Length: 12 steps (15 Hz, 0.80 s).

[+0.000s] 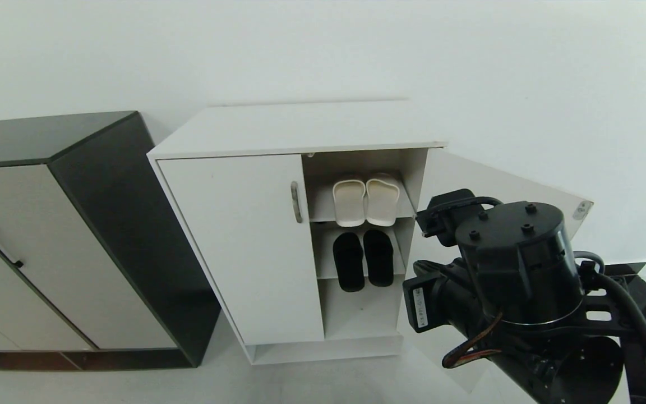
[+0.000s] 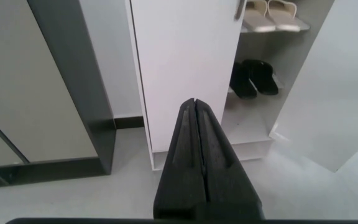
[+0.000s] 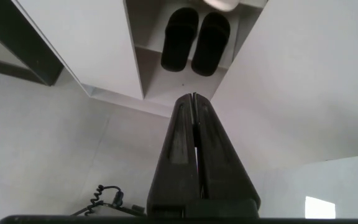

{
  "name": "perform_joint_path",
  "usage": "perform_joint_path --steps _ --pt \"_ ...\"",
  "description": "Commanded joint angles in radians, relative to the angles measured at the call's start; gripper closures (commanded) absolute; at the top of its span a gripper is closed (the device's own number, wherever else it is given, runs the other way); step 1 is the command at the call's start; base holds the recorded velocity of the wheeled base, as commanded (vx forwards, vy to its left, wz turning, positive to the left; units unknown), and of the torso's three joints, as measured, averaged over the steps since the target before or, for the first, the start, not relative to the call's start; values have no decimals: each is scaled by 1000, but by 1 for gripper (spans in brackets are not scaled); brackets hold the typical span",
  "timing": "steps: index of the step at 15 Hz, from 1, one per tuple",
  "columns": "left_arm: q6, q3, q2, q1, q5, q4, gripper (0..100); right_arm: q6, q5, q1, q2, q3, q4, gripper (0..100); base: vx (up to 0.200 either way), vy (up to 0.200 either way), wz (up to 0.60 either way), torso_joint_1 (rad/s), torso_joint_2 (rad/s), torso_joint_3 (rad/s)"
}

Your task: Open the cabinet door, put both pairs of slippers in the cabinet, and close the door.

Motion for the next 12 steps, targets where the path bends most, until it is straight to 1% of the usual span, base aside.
perform_joint_path --steps 1,5,12 --pt "-1 0 1 0 1 0 100 0 0 1 1 0 0 100 0 0 0 178 -500 -305" --pt "0 0 1 0 -1 0 100 0 0 1 1 0 -1 100 0 0 0 199 -505 -305" --pt "0 0 1 0 -1 0 100 0 0 -4 1 0 -1 100 0 0 0 231 -551 -316"
